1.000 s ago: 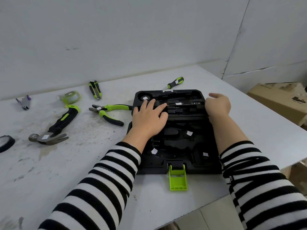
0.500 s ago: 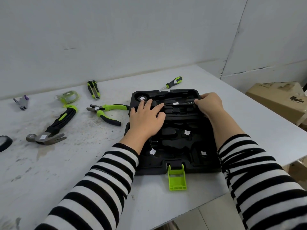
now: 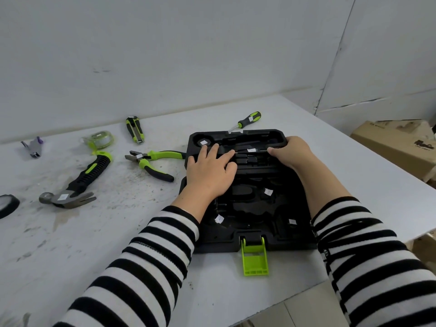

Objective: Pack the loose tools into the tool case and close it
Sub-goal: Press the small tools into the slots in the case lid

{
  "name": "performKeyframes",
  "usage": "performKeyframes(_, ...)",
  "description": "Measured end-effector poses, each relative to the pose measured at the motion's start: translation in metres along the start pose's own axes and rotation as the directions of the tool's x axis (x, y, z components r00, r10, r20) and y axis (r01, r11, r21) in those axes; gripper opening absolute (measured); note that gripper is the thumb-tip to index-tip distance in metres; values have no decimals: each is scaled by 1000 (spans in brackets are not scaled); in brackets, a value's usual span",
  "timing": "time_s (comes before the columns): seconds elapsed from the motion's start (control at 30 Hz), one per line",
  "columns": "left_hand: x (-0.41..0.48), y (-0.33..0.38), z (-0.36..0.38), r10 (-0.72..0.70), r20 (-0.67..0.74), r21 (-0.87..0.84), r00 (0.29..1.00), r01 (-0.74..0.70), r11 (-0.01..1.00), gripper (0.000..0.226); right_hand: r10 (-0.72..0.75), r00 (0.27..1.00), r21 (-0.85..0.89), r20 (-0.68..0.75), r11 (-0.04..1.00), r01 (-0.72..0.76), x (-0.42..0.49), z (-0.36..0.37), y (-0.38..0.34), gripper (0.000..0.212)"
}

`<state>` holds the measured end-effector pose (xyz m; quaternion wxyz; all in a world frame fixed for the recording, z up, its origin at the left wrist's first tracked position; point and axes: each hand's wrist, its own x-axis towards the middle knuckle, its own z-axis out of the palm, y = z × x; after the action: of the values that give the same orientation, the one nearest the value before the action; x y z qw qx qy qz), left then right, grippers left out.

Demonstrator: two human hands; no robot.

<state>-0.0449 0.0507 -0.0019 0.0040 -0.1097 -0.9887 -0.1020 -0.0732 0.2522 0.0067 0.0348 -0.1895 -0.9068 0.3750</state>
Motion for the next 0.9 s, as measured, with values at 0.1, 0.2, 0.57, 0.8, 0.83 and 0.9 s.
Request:
performKeyframes(0.1,-1,0,0,-13,2,2,1000,13,1000,51,7,999,-90,-54,996,-12,-1,7,-6,39)
performKeyframes(0.2,-1,1,-1,-35,29,9,999,35,999,52,38,993,-166,-109,985,-55,-4,14,-11,42)
performKeyframes(0.57,7,-16,-11,-91,-96,-332,991,54,942,45,-208,917,-346,-341,934,83,-19,34,-17,42)
performKeyframes(0.8,3,-51,-29,-410,-313,-266,857,336,904,34,-173,934,-288,-311,954,80,-24,34,-20,49)
performKeyframes(0.83,2,-58,-30,-460,-260,-199,849,419,886,38,-173,935,-289,-310,954,80,-24,34,-20,48)
performKeyframes(0.9,1,-74,-31,-541,-130,-90,831,533,841,48,-173,935,-291,-309,953,81,-25,33,-21,47)
